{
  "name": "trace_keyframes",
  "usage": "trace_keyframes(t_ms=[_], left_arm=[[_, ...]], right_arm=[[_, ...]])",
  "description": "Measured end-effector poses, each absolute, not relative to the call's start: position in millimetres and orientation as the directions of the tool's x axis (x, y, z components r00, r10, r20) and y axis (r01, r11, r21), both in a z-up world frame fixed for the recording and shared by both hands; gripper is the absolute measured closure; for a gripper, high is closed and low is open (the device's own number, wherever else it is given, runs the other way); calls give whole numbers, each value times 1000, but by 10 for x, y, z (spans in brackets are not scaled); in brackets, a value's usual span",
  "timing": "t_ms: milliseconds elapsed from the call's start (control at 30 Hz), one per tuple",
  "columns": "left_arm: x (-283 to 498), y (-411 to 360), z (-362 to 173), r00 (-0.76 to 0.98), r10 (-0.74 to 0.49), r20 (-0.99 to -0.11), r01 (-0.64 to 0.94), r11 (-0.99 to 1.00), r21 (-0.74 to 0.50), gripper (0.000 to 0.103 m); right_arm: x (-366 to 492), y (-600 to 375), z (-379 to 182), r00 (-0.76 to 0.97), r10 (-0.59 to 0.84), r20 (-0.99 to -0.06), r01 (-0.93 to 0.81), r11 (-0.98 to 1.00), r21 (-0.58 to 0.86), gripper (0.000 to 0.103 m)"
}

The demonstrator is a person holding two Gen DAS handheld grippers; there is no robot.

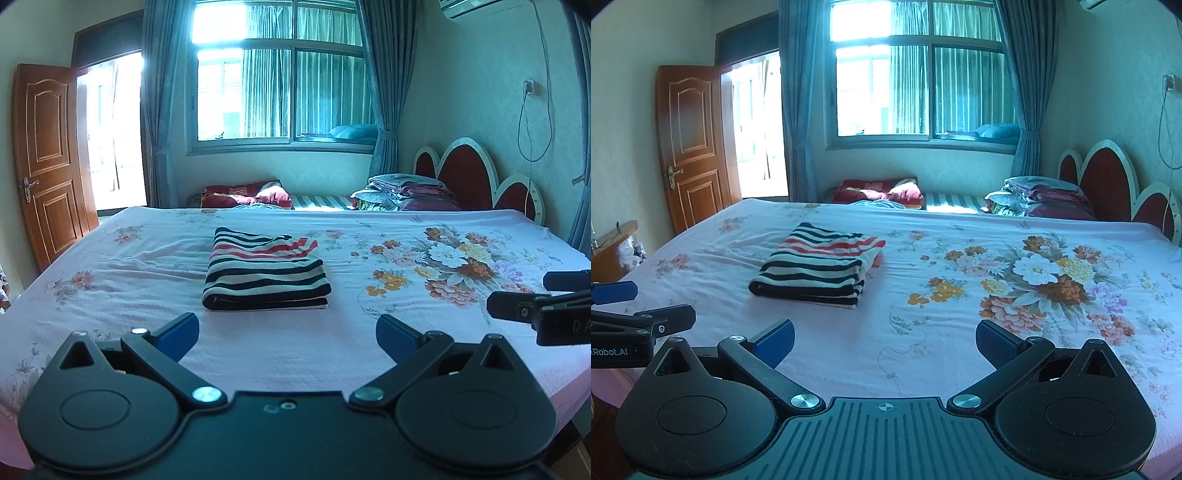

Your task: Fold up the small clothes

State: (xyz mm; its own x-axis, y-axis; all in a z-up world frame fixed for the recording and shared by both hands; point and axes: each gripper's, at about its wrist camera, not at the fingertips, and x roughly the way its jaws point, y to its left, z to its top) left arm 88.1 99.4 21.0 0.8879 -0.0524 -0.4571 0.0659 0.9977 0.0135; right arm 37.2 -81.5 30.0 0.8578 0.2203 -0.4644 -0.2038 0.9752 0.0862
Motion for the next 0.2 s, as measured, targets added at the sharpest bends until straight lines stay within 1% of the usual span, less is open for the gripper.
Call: trace_keyframes(t_ms=[200], left_arm=[[896,972,197,884,-40,-466,50,999,11,1]], right_arm=[[384,-812,279,853,230,-469,-214,973,87,0]])
